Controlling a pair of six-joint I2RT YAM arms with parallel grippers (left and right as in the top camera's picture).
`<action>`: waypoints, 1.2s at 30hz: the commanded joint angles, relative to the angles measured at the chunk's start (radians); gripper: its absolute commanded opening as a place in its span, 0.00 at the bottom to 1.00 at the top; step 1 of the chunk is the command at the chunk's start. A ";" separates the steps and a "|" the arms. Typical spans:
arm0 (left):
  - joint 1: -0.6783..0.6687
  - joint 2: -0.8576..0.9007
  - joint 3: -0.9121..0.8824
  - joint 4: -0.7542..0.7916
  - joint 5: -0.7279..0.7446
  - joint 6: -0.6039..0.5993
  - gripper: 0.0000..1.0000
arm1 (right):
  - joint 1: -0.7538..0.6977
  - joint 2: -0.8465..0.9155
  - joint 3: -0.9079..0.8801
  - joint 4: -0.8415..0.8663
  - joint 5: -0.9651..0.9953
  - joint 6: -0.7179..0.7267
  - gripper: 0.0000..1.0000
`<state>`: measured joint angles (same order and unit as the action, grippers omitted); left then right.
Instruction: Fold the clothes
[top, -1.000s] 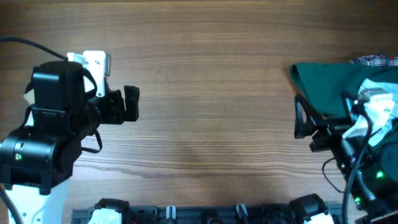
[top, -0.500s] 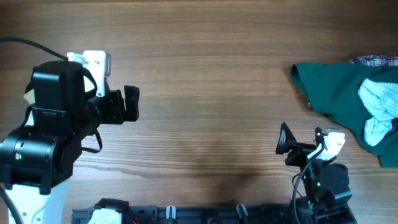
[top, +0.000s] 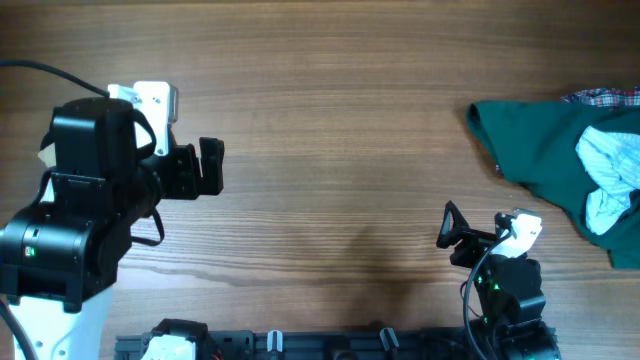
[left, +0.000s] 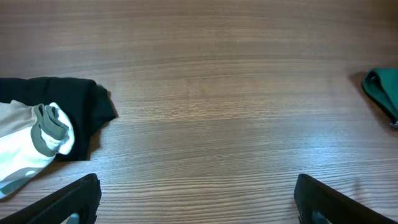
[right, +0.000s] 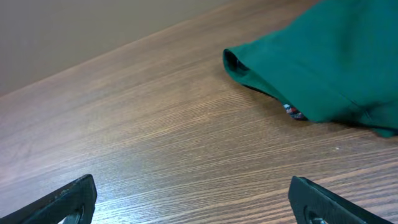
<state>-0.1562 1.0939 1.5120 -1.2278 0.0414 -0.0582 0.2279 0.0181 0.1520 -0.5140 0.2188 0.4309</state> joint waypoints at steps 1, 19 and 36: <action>-0.005 0.001 0.004 0.003 -0.013 -0.009 1.00 | -0.005 -0.014 0.003 0.006 0.010 0.018 0.99; 0.028 -0.100 -0.013 -0.003 -0.007 -0.002 1.00 | -0.005 -0.014 0.003 0.006 0.010 0.017 0.99; 0.111 -0.787 -1.073 0.737 0.196 0.004 1.00 | -0.005 -0.014 0.003 0.006 0.010 0.017 1.00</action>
<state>-0.0177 0.4080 0.5480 -0.5323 0.2012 -0.0574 0.2279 0.0154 0.1520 -0.5110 0.2184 0.4412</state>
